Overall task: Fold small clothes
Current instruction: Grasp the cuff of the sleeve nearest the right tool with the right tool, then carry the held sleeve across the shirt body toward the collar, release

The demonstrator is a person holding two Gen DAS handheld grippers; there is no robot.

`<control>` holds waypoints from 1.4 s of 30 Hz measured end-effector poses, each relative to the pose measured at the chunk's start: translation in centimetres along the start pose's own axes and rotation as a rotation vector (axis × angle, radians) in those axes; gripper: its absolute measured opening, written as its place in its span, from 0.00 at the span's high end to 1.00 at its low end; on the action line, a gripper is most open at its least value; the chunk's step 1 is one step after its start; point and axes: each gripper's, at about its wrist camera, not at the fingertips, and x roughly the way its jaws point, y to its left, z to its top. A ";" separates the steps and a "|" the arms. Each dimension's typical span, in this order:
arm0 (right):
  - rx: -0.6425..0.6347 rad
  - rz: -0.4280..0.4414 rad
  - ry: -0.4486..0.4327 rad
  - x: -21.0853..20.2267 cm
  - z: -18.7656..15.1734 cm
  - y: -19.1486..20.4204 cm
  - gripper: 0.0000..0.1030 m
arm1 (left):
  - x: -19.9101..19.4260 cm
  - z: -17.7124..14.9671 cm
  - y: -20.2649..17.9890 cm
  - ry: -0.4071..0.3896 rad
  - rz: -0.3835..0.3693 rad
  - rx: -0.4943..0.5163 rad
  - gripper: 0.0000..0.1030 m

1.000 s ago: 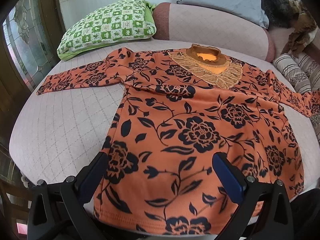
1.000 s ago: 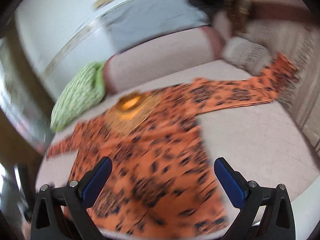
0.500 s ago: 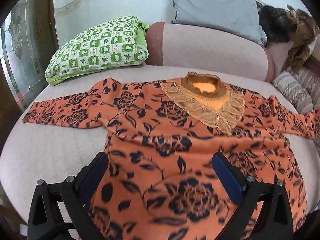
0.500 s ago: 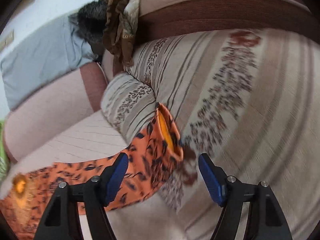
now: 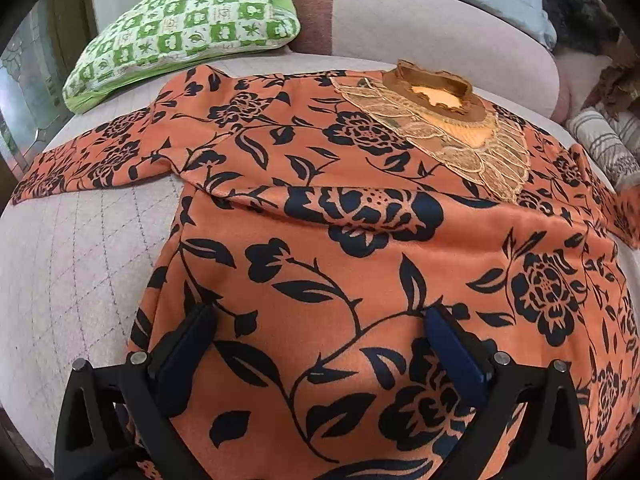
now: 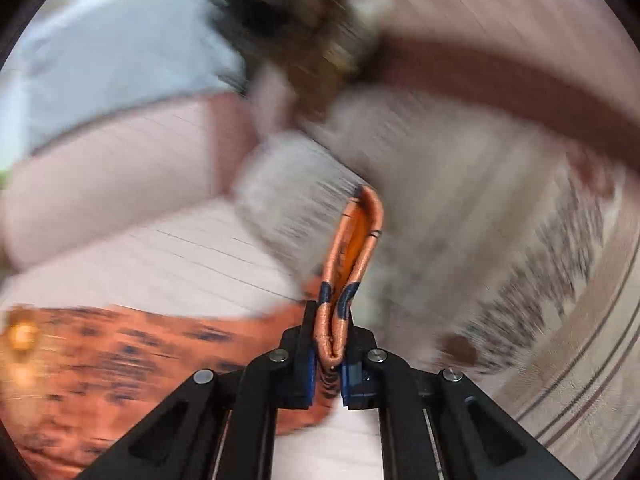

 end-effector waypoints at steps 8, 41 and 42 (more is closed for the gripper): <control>-0.135 0.504 -0.177 -14.5 2.6 20.6 0.92 | -3.2 -0.2 3.8 -0.092 -0.161 -0.221 0.00; 0.294 0.673 0.448 10.3 -9.4 15.3 0.46 | -4.0 0.7 0.8 -0.218 -0.087 -0.071 0.00; 0.268 0.714 0.450 10.1 -9.2 16.3 0.47 | -3.9 0.7 0.6 -0.216 -0.086 -0.063 0.00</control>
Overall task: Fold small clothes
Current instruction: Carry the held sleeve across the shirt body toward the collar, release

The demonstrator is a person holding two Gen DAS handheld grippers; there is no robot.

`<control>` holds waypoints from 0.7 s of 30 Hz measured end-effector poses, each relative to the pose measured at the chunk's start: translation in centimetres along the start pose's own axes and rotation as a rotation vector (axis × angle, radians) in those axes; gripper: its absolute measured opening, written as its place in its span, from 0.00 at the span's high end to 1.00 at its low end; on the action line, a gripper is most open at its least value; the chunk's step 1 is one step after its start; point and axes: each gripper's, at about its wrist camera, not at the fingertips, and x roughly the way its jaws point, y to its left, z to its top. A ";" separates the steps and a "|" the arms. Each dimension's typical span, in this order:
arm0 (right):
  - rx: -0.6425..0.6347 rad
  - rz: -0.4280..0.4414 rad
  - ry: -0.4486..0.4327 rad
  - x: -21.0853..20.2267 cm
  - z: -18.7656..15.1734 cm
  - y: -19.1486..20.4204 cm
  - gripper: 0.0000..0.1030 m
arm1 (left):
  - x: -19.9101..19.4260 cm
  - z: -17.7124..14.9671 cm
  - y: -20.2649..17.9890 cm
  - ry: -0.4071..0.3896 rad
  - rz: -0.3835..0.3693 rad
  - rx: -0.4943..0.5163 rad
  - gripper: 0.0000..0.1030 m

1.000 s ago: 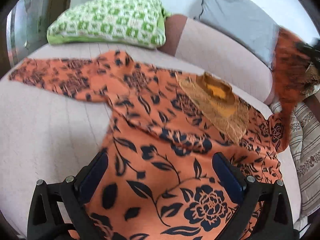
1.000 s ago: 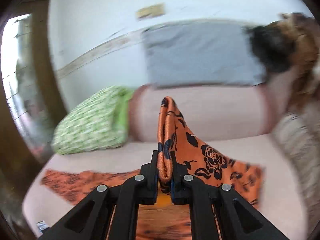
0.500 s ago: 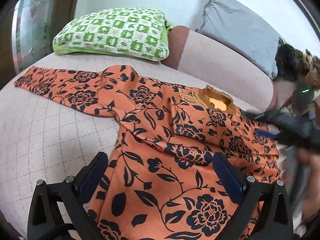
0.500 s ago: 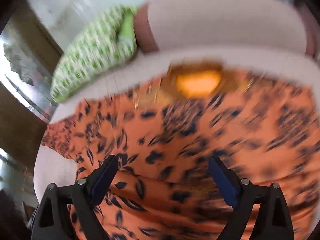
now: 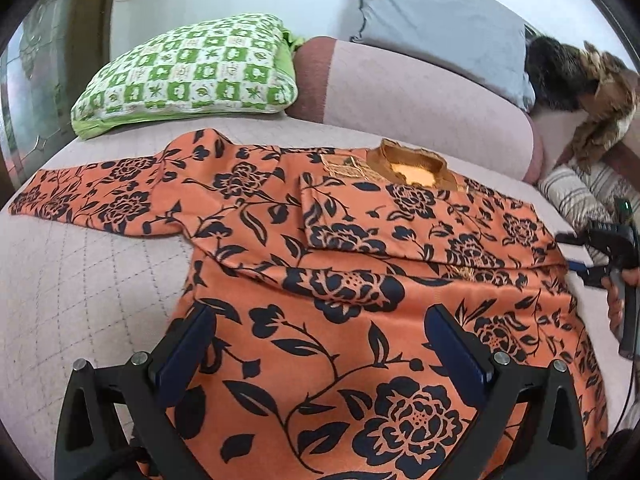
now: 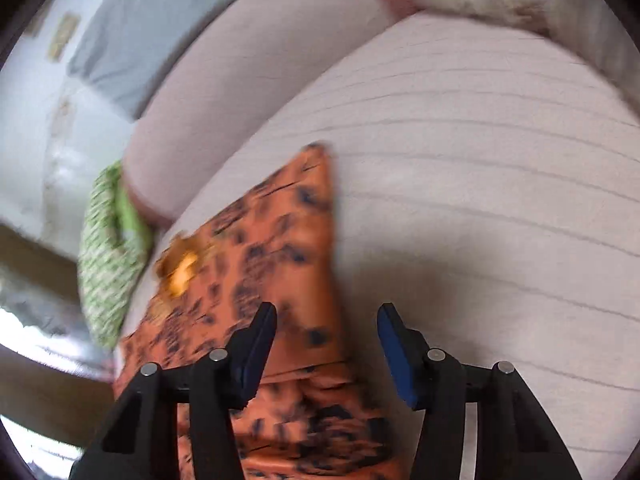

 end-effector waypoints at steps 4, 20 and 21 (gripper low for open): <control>-0.002 -0.054 0.087 2.7 -0.5 0.9 0.88 | 0.5 -0.2 -0.2 0.013 0.009 0.016 0.00; -0.048 -0.032 -0.077 0.5 4.0 3.0 0.23 | 0.6 0.2 -1.0 0.020 -0.054 0.045 0.00; -0.036 -0.028 -0.067 1.4 4.9 2.9 0.26 | 0.6 0.2 -1.1 0.021 -0.054 0.052 0.00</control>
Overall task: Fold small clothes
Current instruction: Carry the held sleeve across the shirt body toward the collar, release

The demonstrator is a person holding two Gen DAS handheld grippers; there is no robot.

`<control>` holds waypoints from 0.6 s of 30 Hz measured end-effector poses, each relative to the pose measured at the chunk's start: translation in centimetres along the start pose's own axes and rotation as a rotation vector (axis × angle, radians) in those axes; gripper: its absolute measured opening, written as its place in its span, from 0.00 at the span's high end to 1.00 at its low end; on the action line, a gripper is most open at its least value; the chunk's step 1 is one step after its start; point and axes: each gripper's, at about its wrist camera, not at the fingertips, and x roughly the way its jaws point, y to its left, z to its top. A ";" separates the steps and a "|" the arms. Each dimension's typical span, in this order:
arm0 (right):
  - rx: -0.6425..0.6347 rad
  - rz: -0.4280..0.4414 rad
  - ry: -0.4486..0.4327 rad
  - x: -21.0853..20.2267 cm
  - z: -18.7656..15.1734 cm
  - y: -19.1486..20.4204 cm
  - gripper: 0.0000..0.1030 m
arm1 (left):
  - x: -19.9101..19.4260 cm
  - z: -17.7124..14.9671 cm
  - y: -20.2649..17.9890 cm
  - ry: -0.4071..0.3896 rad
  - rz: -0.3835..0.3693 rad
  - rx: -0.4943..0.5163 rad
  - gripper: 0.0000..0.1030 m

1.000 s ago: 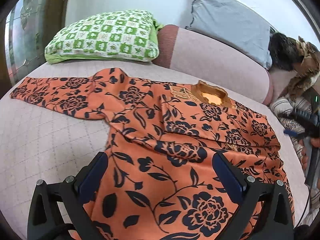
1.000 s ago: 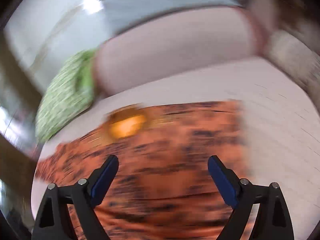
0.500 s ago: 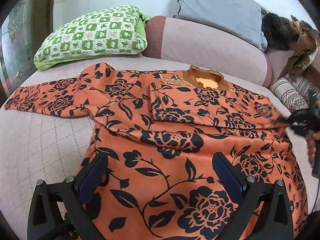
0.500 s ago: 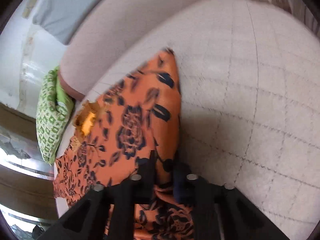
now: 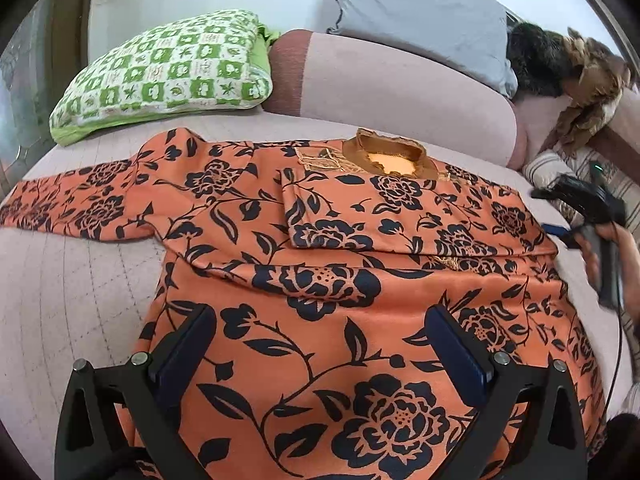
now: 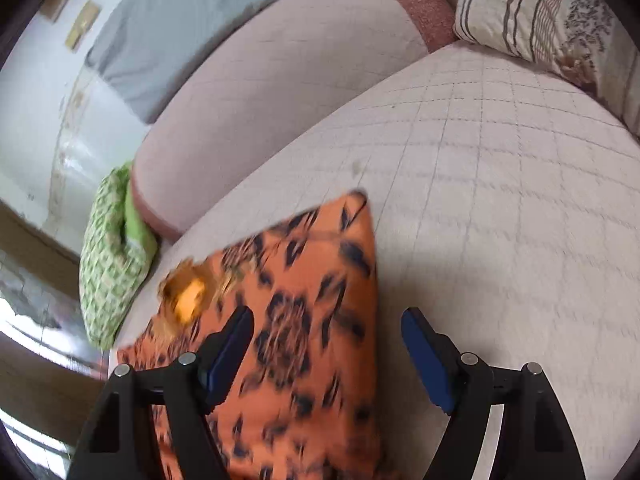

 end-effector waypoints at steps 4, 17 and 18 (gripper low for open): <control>0.013 -0.021 0.059 3.8 2.2 0.7 0.85 | 0.1 0.0 0.1 0.000 -0.003 0.000 0.00; -0.287 -0.117 -0.096 -4.3 -3.3 7.2 0.36 | -3.3 1.3 6.3 -0.078 0.041 -0.234 0.00; -0.300 -0.051 -0.061 -4.3 -4.3 7.9 0.29 | -3.9 1.6 7.4 -0.080 0.043 -0.273 0.00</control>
